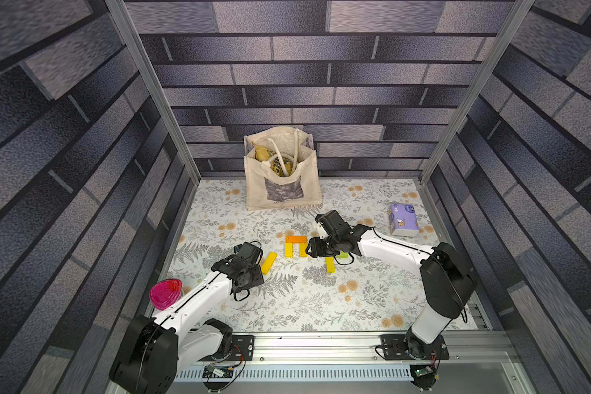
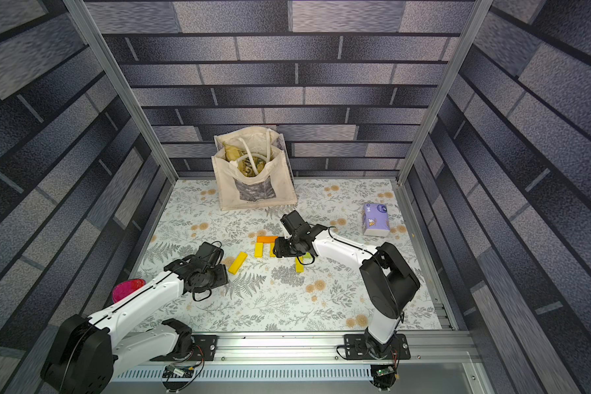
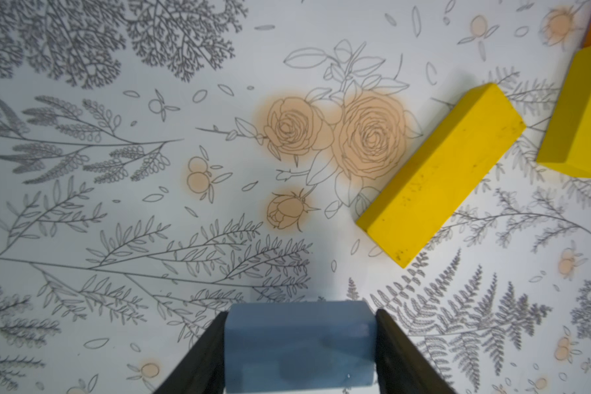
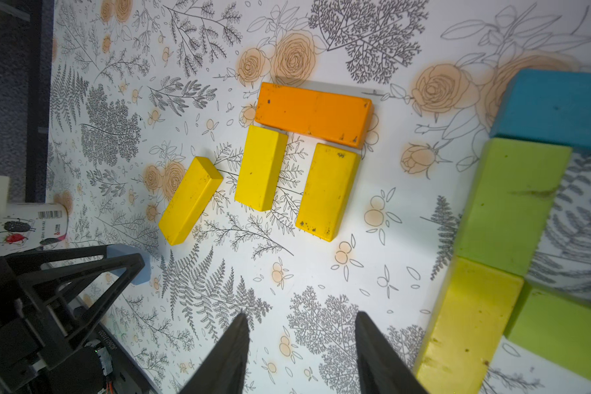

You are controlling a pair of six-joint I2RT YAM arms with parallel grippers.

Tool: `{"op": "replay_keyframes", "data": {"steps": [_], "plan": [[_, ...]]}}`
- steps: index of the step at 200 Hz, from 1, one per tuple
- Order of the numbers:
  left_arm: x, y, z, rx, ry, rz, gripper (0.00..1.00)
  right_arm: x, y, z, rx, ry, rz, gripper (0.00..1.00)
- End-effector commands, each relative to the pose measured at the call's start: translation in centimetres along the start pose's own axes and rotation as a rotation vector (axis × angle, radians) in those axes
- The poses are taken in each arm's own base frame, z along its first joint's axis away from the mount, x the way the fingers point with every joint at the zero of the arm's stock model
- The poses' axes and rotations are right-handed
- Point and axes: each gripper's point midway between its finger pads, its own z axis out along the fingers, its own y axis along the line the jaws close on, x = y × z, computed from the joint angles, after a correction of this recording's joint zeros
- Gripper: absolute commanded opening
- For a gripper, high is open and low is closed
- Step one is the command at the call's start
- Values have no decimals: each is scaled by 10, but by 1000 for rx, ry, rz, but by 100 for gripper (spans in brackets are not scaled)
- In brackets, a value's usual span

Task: Assemble the letter p with building blocks
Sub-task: Assemble the building block at the center of the board.

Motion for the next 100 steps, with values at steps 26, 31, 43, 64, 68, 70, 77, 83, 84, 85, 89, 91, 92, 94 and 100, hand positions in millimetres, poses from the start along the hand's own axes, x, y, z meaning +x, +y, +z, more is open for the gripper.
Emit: {"op": "replay_keyframes", "data": {"steps": [26,31,43,64,68,70,77,83,84,85,89,91,92,94,100], "plan": [[-19,-41,-31,112,-38,93,25,-16,-10,-7,0,-16,36,52],[-20,-44,-31,115,-36,102,25,-18,-12,-8,1,-17,37,52],[-20,-53,-30,121,-31,124,25,-22,-17,-12,10,-23,45,52],[-18,-67,-24,146,-21,151,25,-31,-27,-20,27,-37,60,52],[-17,-69,-23,150,-18,157,25,-33,-29,-21,31,-39,64,52],[-16,-70,-22,152,-16,161,25,-33,-31,-22,34,-40,67,52],[-14,-73,-20,154,-12,174,25,-37,-34,-24,39,-45,73,52],[-11,-75,-17,155,-7,186,25,-39,-37,-25,43,-47,78,52],[-11,-76,-17,155,-5,188,25,-39,-38,-25,44,-47,79,52],[-10,-76,-16,156,-4,190,25,-40,-38,-25,45,-48,79,52],[-9,-78,-15,157,-1,197,25,-42,-40,-26,46,-50,83,52],[-8,-78,-14,156,2,199,26,-43,-41,-26,49,-51,86,52],[-8,-78,-14,156,4,202,26,-43,-42,-26,49,-51,87,52],[-7,-79,-13,156,6,205,26,-44,-42,-27,50,-51,87,52],[-4,-81,-11,154,13,215,26,-47,-45,-27,53,-53,93,52]]}}
